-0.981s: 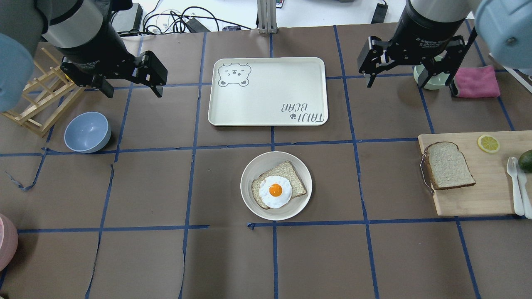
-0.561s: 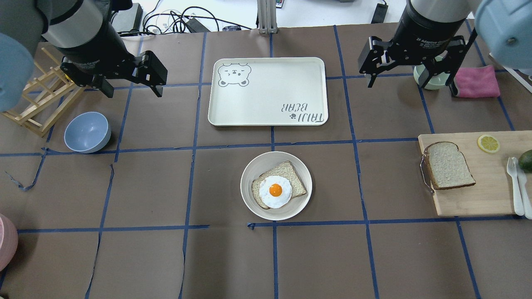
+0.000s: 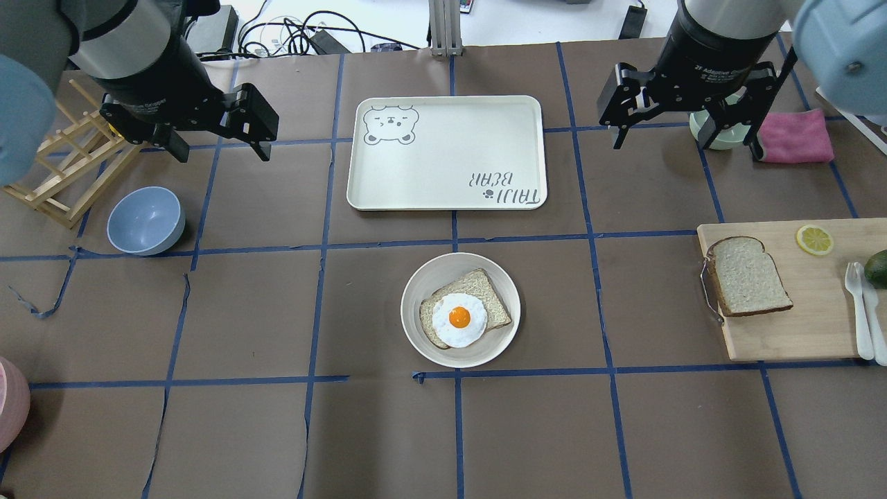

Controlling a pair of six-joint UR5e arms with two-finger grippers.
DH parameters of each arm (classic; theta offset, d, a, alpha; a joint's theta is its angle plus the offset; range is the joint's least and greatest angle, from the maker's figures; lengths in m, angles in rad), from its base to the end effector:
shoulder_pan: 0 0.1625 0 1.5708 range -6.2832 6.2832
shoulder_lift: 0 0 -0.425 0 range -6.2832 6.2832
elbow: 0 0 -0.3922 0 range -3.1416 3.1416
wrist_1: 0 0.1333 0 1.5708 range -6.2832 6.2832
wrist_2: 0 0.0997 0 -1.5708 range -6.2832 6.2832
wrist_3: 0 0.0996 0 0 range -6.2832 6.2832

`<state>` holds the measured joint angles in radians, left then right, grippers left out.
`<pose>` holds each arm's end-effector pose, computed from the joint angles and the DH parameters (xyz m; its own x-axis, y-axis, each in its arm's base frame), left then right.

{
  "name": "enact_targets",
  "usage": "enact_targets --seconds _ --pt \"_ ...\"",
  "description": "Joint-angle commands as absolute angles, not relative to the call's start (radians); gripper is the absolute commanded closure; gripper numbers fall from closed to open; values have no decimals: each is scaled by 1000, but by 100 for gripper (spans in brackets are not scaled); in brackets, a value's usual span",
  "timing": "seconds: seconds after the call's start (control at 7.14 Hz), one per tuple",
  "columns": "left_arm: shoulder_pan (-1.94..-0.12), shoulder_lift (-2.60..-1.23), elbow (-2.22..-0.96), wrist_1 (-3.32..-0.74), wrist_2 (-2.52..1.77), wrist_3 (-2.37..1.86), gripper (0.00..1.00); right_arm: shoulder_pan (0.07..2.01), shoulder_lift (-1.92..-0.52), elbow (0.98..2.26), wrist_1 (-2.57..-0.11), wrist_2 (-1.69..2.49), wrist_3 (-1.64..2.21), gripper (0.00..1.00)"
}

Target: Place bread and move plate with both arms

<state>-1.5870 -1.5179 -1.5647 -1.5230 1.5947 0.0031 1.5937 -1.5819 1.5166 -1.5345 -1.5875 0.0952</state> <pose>-0.1387 -0.4766 0.5217 -0.9996 0.0167 -0.0241 0.0192 0.9941 -0.1065 0.1428 -0.4860 0.5164 -0.9973 0.0727 0.0139 0.0722 0.9969 -0.0305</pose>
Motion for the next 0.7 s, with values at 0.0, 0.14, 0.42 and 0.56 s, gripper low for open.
enact_targets --seconds 0.0,0.14,0.42,0.56 --pt "-1588 -1513 -1566 -1525 1595 3 0 1592 -1582 1517 -1534 -1589 95 0" --pt "-1586 -1520 -1563 -1525 1594 3 0 1592 -1582 1517 -1534 -1589 95 0" --pt "-1586 -1516 -1565 -1525 1595 3 0 1592 -1582 1517 -1532 -1589 95 0" --pt "-1586 -1513 -1566 -1526 1595 5 0 1592 -1582 1517 -1532 -1591 95 0"
